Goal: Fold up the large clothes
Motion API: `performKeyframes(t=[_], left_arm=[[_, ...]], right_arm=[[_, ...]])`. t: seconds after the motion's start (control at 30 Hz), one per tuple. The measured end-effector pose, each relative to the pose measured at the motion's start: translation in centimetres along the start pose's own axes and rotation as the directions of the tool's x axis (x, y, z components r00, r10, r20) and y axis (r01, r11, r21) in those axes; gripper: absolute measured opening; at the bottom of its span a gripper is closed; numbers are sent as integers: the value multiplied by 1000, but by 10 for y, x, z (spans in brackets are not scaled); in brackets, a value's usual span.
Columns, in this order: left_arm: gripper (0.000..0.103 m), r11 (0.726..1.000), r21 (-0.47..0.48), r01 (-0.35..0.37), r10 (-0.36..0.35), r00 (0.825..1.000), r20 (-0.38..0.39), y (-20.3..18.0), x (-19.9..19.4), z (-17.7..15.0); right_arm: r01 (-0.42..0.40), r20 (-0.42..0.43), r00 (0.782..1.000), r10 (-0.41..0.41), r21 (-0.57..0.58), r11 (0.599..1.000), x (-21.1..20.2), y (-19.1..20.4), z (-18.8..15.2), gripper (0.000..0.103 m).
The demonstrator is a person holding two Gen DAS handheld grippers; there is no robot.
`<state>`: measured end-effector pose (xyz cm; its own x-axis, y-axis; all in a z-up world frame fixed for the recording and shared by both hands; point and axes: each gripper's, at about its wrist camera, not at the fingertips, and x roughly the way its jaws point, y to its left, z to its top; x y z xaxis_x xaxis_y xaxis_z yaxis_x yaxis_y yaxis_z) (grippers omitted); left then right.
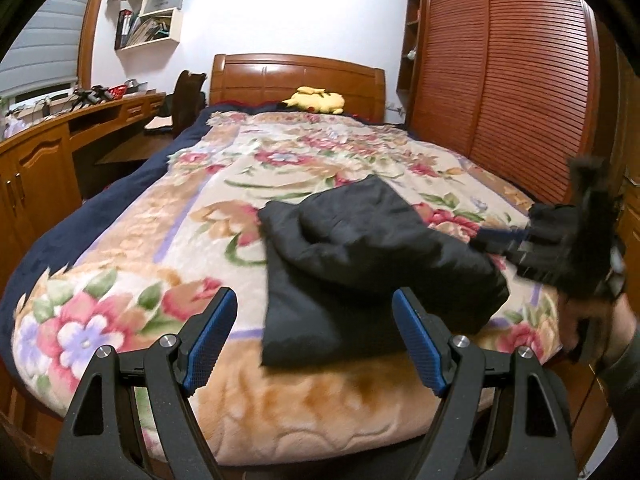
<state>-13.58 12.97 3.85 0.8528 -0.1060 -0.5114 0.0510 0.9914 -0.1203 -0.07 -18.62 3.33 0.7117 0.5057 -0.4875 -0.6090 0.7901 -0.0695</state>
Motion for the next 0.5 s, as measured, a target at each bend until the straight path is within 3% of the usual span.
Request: performKeyframes(t=[0.33,0.5], left_arm=[[81,997,15,70,-69,996,-50,-25,30,6],[60,994,-15,112,-113,987,-114,-23,50,-6]], right_arm=[[-75,-35,996,76,39,996,38,10,-6,30],[-93,-38,995,94,41,995,35,7,0,30]])
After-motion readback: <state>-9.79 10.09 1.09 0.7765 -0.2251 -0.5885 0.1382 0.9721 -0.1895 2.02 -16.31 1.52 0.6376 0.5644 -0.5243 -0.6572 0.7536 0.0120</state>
